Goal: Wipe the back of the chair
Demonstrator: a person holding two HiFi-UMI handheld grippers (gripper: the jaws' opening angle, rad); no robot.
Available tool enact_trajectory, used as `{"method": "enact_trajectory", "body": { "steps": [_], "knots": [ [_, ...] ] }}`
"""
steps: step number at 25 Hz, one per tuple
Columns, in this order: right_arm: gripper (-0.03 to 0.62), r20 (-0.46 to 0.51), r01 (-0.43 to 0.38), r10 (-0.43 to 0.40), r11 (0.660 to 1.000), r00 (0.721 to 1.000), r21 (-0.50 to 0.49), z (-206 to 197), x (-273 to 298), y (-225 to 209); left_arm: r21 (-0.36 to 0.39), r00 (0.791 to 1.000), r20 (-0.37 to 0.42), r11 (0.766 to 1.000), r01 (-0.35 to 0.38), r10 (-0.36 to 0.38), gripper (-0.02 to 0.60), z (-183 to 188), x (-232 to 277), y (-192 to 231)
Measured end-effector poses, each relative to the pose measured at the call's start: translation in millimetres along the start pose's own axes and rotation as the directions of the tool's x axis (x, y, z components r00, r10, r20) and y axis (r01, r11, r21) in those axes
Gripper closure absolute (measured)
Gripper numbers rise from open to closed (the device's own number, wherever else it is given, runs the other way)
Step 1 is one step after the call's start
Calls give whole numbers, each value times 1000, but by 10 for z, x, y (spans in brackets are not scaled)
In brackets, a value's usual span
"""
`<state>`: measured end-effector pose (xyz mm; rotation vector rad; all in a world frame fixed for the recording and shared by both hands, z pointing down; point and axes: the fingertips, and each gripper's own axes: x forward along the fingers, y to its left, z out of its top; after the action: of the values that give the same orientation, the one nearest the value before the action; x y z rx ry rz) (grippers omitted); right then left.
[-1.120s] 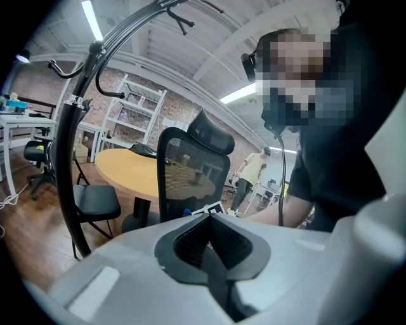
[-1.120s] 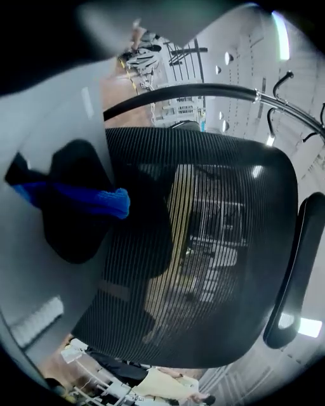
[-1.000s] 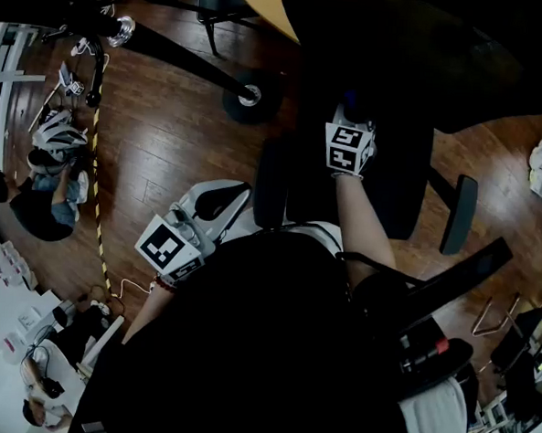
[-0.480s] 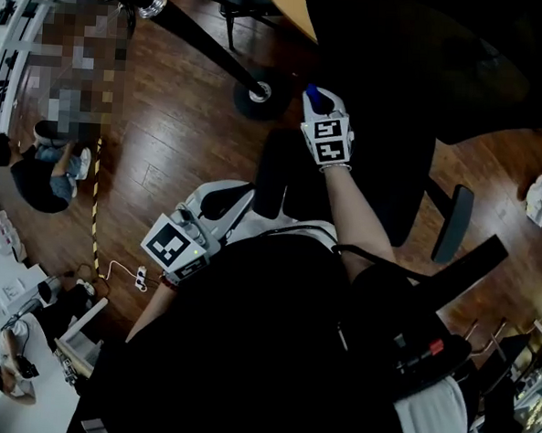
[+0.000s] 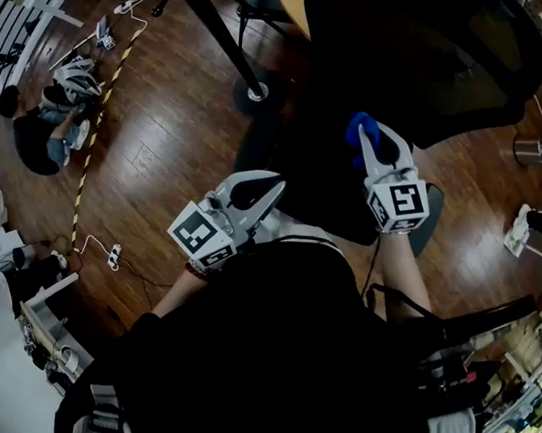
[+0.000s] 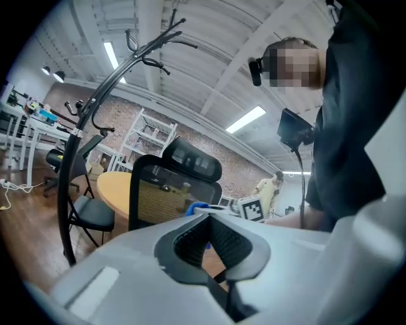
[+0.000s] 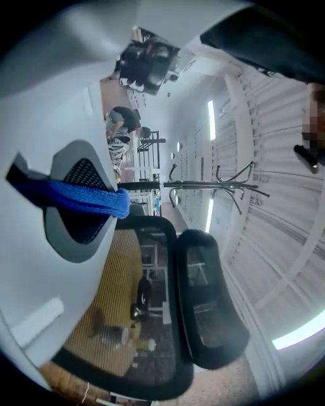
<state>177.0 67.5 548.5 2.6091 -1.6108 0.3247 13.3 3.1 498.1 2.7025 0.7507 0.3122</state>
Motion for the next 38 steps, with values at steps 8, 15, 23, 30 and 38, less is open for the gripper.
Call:
{"method": "enact_trajectory", "body": {
  "steps": [8,15,23,30,38],
  "knots": [
    [557,67,291,-294,955,953,50,212,-1766,541,92,974,-5,970,224,-225,575,-133,-319,-668],
    [556,156,447,-465,884,872,134,306,-2063,1692,69,908,17,907,416,-418,575,-232,-945,-932],
    [557,157,474,-487,873,859,112,348,-2308,2495,16,885,59,887,462,-462,575,-301,-1654,-1072],
    [559,157,518,-521,853,839,58,356,-2615,2506,99,868,110,874,475,-484,575,-157,-1729,-1538],
    [559,176,471,-469,882,866,32,500,-2254,2770,25,892,148,903,428,-427,575,-91,-2104,-1110]
  ]
}}
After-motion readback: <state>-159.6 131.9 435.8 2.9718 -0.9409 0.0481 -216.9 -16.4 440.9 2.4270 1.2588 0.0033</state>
